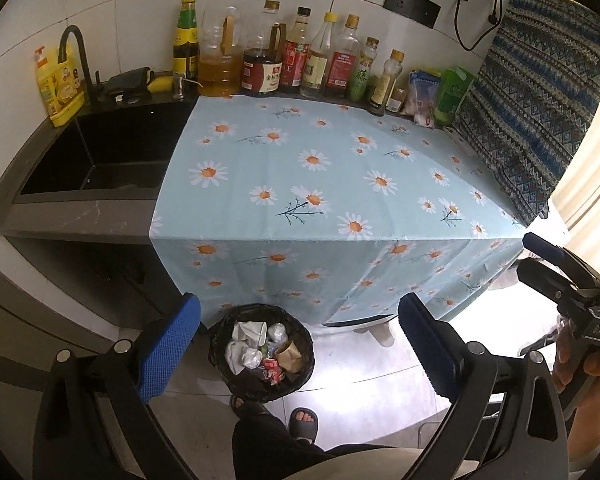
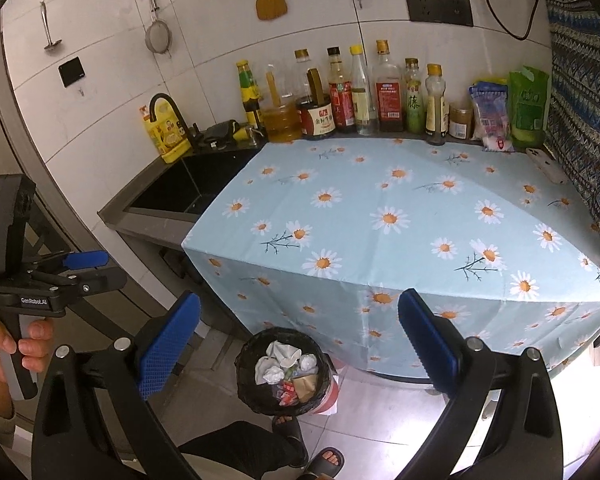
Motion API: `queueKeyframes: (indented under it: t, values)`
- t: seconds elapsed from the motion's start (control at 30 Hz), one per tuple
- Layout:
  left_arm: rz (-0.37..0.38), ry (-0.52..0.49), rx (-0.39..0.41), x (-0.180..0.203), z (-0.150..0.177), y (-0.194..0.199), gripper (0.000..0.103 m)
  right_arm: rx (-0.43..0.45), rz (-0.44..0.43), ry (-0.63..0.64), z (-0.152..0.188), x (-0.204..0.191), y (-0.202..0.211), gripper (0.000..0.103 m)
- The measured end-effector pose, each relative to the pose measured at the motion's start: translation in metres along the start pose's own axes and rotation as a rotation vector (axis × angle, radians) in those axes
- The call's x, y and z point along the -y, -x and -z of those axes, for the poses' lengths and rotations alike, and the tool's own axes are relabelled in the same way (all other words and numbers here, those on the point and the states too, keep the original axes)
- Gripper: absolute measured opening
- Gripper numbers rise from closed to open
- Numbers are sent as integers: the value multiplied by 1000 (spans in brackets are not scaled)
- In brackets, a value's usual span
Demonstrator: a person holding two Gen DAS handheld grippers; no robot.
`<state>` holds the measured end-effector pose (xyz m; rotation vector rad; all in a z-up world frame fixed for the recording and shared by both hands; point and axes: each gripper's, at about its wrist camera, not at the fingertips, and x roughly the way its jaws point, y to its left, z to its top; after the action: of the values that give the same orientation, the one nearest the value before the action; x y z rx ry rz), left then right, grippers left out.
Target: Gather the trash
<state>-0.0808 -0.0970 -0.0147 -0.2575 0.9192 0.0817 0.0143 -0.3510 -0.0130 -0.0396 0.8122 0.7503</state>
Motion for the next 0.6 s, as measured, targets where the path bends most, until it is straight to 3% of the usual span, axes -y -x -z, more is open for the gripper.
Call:
queueKeyframes:
  t: [0.6]
  values:
    - [-18, 2, 15, 0, 2, 10, 96, 14, -14, 7, -4, -1, 6, 98]
